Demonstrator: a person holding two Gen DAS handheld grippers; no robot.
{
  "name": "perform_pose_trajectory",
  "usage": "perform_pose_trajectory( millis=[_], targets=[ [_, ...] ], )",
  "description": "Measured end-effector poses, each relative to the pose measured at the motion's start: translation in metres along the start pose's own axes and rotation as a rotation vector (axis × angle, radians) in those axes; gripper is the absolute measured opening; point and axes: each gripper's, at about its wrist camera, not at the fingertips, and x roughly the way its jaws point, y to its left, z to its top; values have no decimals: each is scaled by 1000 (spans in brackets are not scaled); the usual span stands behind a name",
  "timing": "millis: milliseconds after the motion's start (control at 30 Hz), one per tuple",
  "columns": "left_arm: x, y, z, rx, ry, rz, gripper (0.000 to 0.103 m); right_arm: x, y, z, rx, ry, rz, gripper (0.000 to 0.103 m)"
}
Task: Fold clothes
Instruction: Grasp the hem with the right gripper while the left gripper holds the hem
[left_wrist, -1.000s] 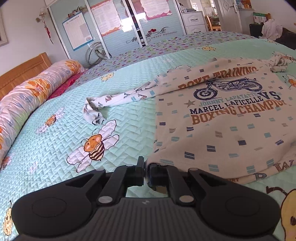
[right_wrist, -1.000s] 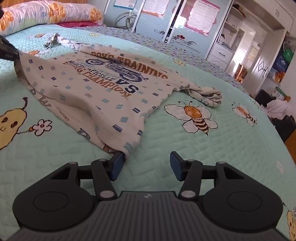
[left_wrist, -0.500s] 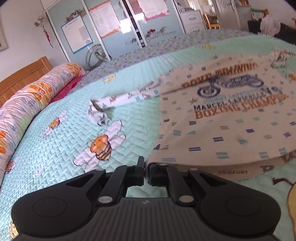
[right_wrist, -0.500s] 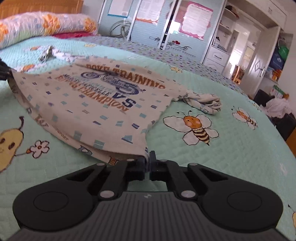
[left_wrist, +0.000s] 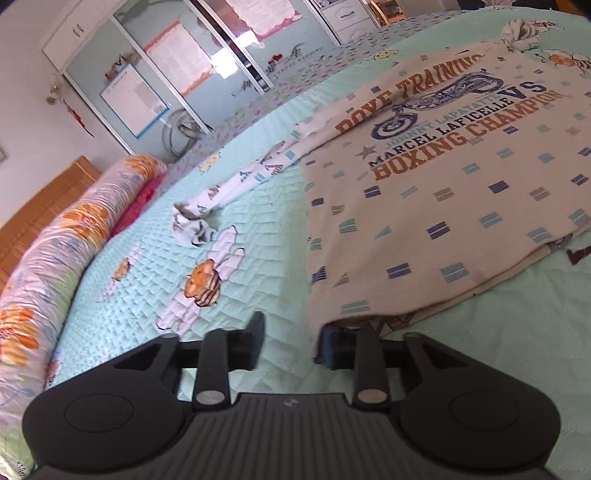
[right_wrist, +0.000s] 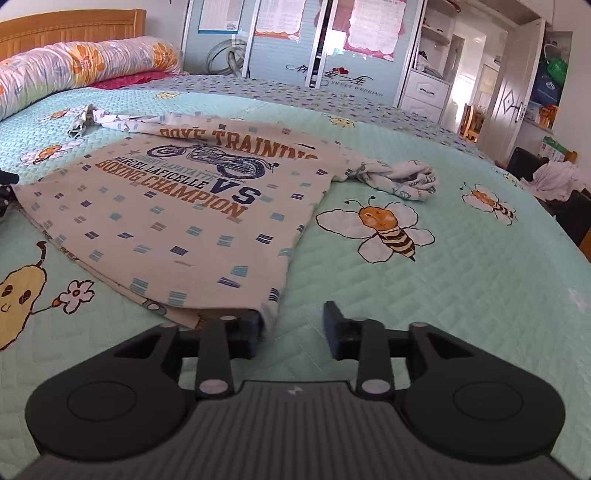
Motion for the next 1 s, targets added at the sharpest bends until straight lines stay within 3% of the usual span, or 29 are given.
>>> perform_pose_trajectory(
  millis=[133,267,333,367,400,433,567,667,867,1000],
  targets=[
    [2,3,-2,5,-15,-9,53,6,2,-3,16,19,25,36],
    [2,-8,-6,100,-49,16,54,14,7,1,0,26,32,33],
    [2,-15,-7,159,-55,25,52,16,8,4,14,29,39,15],
    [2,-17,-5,174,-44,1,37,16,9,4,23,32,42,12],
    [2,-18,-3,189,-33,-22,9,15,11,2,12,31,37,8],
    [2,-19,-2,193,-29,-33,4,14,13,1,-7,29,29,4],
    [-5,-10,1,105,-44,-1,4,8,12,3,-36,26,13,3],
    [-17,5,3,15,-44,-39,4,-1,10,6,-69,10,-9,3],
    [-50,2,-3,39,-77,-30,4,-22,7,8,-106,-17,-17,3],
    [-64,1,-11,38,-65,-57,4,-32,1,3,-90,14,21,3]
  ],
)
